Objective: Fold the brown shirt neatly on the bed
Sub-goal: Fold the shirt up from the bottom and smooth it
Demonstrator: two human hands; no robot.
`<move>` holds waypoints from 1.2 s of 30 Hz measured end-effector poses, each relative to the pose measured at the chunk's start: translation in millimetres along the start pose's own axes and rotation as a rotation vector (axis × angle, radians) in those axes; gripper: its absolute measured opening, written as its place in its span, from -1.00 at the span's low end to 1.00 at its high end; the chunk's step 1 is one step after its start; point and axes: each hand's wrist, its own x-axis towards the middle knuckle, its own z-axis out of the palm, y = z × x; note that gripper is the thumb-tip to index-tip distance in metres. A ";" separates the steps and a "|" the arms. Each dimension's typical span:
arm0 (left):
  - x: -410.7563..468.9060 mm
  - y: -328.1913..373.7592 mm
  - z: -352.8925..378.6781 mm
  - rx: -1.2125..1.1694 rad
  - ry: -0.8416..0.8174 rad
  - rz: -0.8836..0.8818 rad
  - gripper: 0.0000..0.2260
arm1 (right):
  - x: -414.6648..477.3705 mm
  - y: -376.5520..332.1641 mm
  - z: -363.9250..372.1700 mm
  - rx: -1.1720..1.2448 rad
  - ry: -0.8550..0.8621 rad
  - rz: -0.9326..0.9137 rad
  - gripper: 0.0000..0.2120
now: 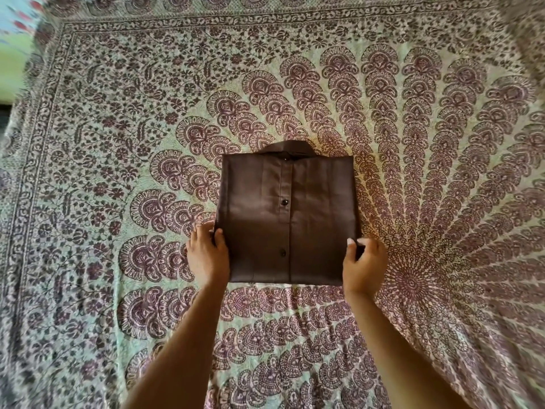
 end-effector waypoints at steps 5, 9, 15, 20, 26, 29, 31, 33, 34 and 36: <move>12.0 0.9 -8.2 -0.176 -0.057 -0.033 -0.85 | 8.1 -7.9 -4.7 0.225 0.028 0.121 -0.86; 6.1 -2.6 -6.7 -0.136 -0.117 -0.092 -0.84 | 6.3 2.0 -2.4 0.343 -0.084 0.276 -0.85; 9.0 0.8 -6.3 -0.143 -0.052 -0.107 -0.84 | 17.1 3.1 -4.0 0.545 -0.248 0.488 -0.85; 1.2 -11.9 -0.3 -0.011 -0.013 -0.016 -0.82 | 7.0 13.8 -7.2 -0.018 -0.173 0.063 -0.90; 12.5 38.1 8.8 0.074 0.032 0.346 -0.71 | 17.6 -25.0 7.8 -0.143 -0.077 -0.391 -0.61; 26.0 64.4 29.1 0.156 -0.145 0.568 -0.56 | 24.8 -38.1 30.4 -0.246 -0.278 -0.574 -0.52; 39.8 71.3 43.3 0.235 -0.214 0.637 -0.48 | 38.1 -39.4 45.9 -0.329 -0.348 -0.587 -0.47; 55.0 72.5 50.7 0.293 -0.236 0.673 -0.45 | 54.6 -35.9 55.6 -0.384 -0.371 -0.525 -0.43; 63.3 73.3 53.1 0.313 -0.238 0.676 -0.45 | 61.8 -33.6 58.3 -0.406 -0.378 -0.507 -0.41; 79.2 75.0 54.5 0.329 -0.240 0.634 -0.48 | 70.1 -30.8 60.7 -0.435 -0.389 -0.514 -0.39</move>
